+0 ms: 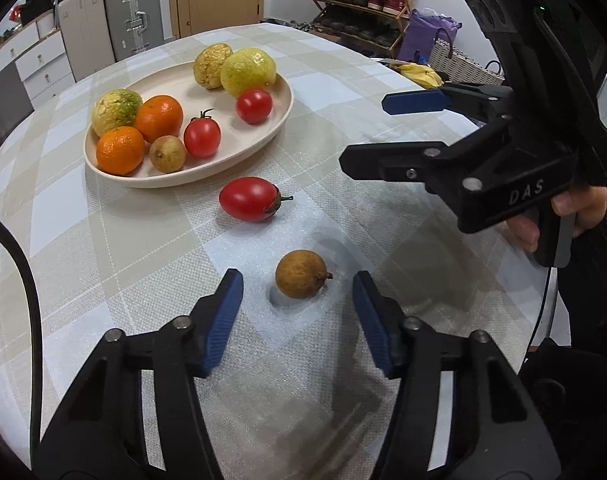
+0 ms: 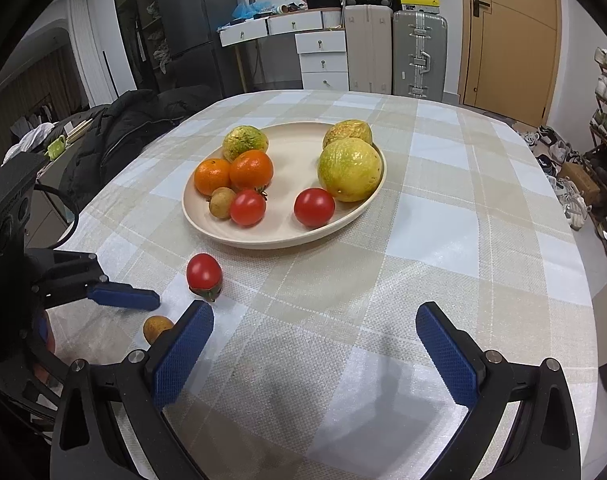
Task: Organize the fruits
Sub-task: 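Move the left tool to the brown kiwi on the cloth and grasp it, then lift the kiwi with the left tool while the right tool grasps the last red tomato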
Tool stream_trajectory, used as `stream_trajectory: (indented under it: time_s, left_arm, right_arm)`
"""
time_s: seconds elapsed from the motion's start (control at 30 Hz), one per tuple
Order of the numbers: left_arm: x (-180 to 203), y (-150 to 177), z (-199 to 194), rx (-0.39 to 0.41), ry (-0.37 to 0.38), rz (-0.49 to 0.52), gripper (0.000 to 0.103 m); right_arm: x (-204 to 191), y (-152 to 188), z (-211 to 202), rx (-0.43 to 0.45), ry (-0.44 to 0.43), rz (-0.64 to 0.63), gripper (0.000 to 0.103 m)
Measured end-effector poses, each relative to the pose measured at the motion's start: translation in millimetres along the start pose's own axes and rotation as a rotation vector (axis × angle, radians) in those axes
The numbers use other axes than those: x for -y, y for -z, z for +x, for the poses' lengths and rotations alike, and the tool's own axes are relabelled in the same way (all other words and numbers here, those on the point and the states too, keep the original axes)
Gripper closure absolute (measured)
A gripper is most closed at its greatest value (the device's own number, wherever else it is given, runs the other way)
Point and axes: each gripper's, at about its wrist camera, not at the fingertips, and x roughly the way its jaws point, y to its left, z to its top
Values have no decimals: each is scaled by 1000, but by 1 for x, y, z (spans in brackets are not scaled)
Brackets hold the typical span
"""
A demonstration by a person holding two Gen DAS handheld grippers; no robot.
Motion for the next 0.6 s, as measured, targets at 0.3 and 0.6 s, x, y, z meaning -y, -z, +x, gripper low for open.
stream_trajectory:
  time_s: [0.3,0.6]
  left_arm:
    - [-4,0,0,8,38,-13,78]
    - [-14,-3,-10,59,23,-43,78]
  right_arm:
    - [2,0,0,-3,3,7,0]
    - [6,0,0,0,5,16,0]
